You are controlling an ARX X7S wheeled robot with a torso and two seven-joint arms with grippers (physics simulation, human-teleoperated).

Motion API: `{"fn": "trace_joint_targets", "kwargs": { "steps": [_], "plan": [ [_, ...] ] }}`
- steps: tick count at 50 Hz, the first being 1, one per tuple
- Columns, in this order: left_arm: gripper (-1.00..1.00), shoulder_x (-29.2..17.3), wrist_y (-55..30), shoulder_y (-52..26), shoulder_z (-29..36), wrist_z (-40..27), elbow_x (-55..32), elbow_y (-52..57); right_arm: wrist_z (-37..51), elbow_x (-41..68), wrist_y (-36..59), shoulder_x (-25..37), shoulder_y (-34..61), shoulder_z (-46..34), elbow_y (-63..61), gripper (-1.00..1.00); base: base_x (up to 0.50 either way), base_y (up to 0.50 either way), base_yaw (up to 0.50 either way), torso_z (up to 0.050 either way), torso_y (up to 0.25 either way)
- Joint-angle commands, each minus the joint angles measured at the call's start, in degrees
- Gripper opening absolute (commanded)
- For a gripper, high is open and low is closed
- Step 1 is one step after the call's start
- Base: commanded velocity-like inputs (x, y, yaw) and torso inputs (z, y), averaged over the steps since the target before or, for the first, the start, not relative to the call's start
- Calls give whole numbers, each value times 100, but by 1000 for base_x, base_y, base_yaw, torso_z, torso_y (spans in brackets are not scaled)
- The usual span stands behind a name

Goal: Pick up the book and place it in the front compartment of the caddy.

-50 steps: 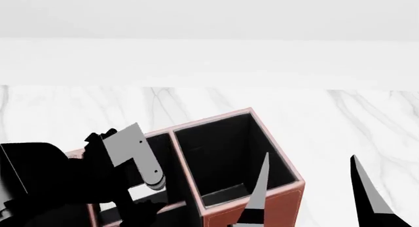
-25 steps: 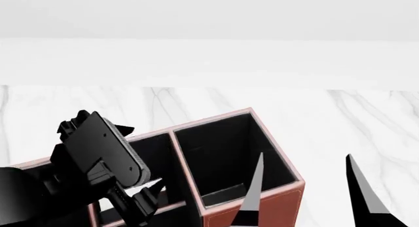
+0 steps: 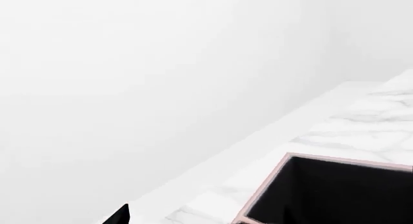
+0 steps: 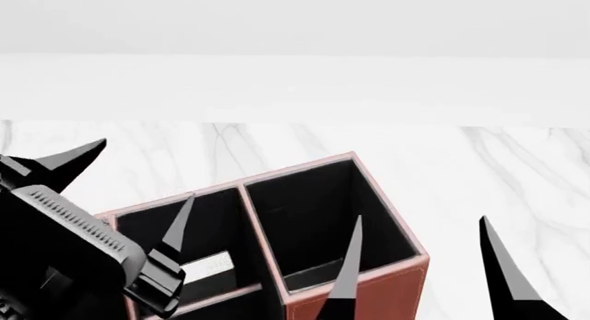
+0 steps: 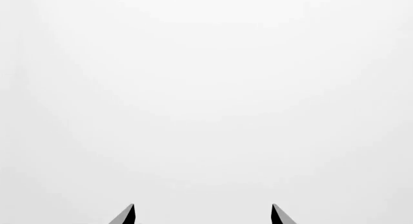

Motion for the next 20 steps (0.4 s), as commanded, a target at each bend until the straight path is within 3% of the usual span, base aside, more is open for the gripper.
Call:
{"fn": "trace_joint_targets", "kwargs": {
  "steps": [1, 8, 20],
  "plan": [
    [100, -405, 611, 632, -114, -1074, 663, 926, 1, -25, 31, -15, 37, -61, -9, 100, 0, 0, 0, 0, 0],
    [100, -560, 758, 917, -72, -1568, 1178, 1422, 23, -31, 68, -6, 48, -77, -52, 100, 0, 0, 0, 0, 0],
    [100, -707, 1231, 1472, 77, -1782, 1673, 1511, 54, -20, 107, 3, 64, -88, -87, 100, 0, 0, 0, 0, 0]
  ]
}}
